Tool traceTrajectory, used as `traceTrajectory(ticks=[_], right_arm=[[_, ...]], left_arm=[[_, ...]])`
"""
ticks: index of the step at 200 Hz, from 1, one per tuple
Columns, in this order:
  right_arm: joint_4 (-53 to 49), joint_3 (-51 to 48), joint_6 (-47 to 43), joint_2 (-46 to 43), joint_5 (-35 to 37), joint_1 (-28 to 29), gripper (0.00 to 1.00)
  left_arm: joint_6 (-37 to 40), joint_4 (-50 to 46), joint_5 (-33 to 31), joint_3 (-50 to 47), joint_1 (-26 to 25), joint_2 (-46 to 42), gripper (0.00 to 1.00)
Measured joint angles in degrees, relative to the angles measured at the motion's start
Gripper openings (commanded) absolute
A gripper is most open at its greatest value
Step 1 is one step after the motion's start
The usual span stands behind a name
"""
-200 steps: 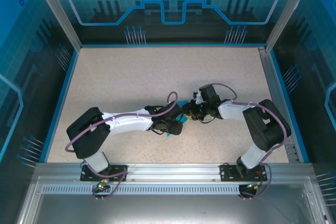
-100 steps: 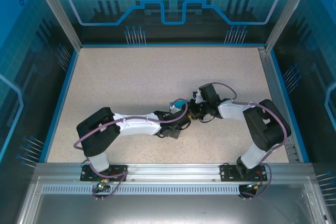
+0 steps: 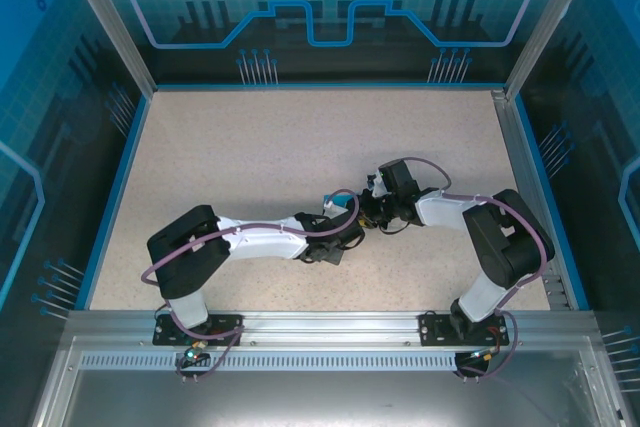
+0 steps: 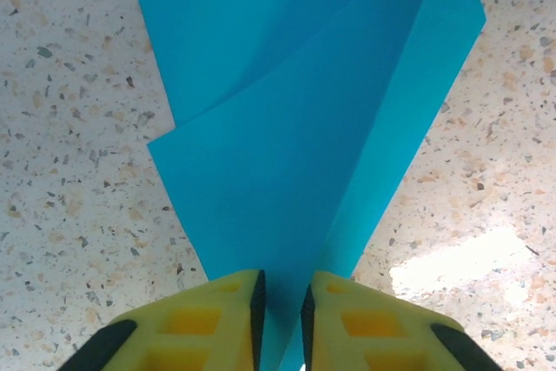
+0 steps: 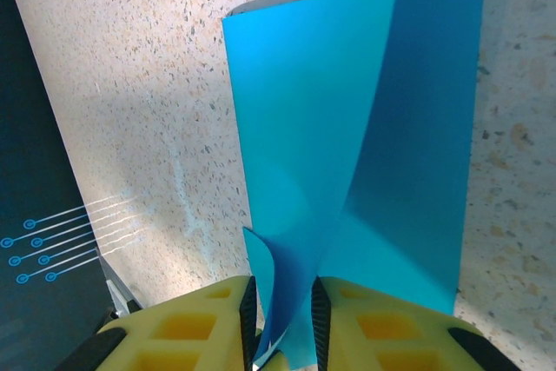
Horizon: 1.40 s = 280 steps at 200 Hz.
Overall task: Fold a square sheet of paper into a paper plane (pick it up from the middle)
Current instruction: Fourth fold the wing at the center of the table.
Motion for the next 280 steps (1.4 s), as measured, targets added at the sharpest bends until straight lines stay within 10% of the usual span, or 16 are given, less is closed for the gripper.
traceTrajectory(ticks=[125,216,280], right_arm=[[-6.32,-1.77,-5.40,-12.44,1.81,-3.30,0.34],[-5.97,0.31,-6.91,-6.16,1.79,3.30,0.29],[-5.60,1.18,-5.84,-3.63,2.01,4.11,0.43]], left_arm=[[0.35,14.38,14.62,-12.09,8.22,-9.38,0.10],[-1.79,26.73,29.07,-19.71,14.27,-11.37,0.12],[1.11,26.77,29.92,-20.00,14.40,-13.49,0.16]])
